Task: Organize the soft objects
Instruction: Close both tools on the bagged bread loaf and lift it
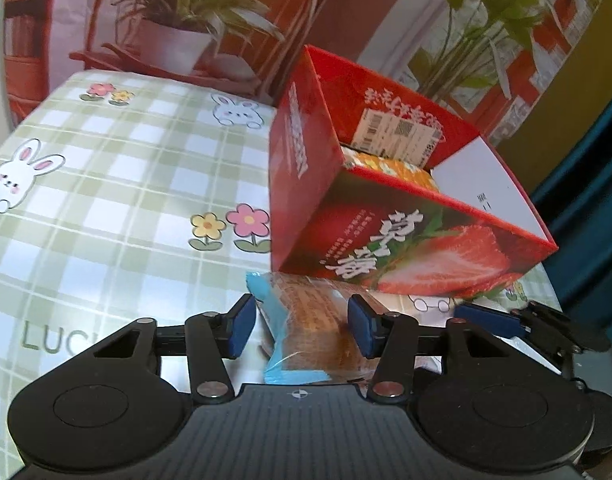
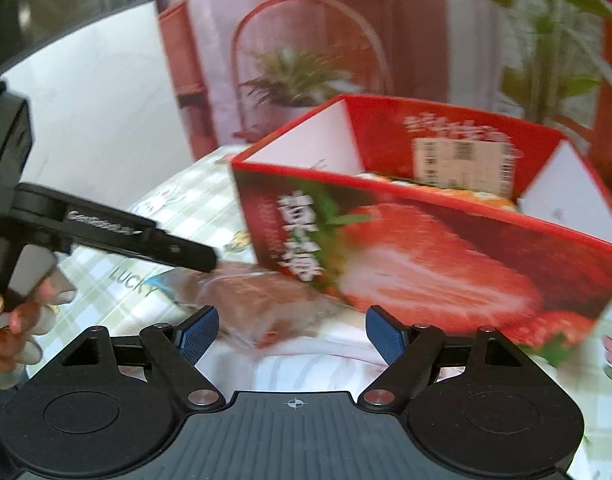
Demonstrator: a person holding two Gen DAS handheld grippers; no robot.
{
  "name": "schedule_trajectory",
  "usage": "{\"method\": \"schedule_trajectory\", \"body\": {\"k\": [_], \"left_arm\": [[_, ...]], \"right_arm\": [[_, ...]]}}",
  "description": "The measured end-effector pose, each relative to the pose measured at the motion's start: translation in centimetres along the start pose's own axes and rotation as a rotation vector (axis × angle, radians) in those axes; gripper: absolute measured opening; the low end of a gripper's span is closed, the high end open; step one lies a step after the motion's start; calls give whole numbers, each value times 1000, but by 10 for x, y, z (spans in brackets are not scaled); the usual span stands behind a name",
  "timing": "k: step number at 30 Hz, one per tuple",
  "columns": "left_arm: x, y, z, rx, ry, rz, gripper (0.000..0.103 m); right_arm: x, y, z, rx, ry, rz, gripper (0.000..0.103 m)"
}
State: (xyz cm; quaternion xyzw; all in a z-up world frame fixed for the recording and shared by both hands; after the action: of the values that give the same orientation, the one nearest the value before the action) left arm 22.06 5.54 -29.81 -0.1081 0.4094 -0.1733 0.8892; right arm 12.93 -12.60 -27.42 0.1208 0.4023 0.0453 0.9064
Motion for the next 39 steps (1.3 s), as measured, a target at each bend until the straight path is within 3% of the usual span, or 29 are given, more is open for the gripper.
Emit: {"method": "schedule_trajectory", "body": {"k": [7,12,14,31,39], "left_arm": [[8,8,-2,-46,14,-76,49],[10,11,-4,-76,20,-122,45],[7,8,-3,-70,14,-122,44],[-56,-31,-2,32,-116,-126,44],[-73,-64,-2,102,-136,-123,44]], "right_arm": [[34,21,5,-53,89,64,76],[51,20,7,-3,144,103,70],[51,20,8,-5,137,118,59],[-15,39,14,-147,-72,113,57],[-52,35,7,-138,-146,106,57]]}}
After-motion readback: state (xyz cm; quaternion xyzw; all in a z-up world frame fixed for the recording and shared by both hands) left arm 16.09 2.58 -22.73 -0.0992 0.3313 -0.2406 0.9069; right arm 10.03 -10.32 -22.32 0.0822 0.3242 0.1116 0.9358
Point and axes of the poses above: each gripper's, at about its wrist camera, not at the fingertips, and x roughly the way its jaws point, y to its left, z to its top, the point moved 3 cm from there along x, roughly the way its jaws point, and after that the axes turned 2 degrees about x, right-handed, at the moved point
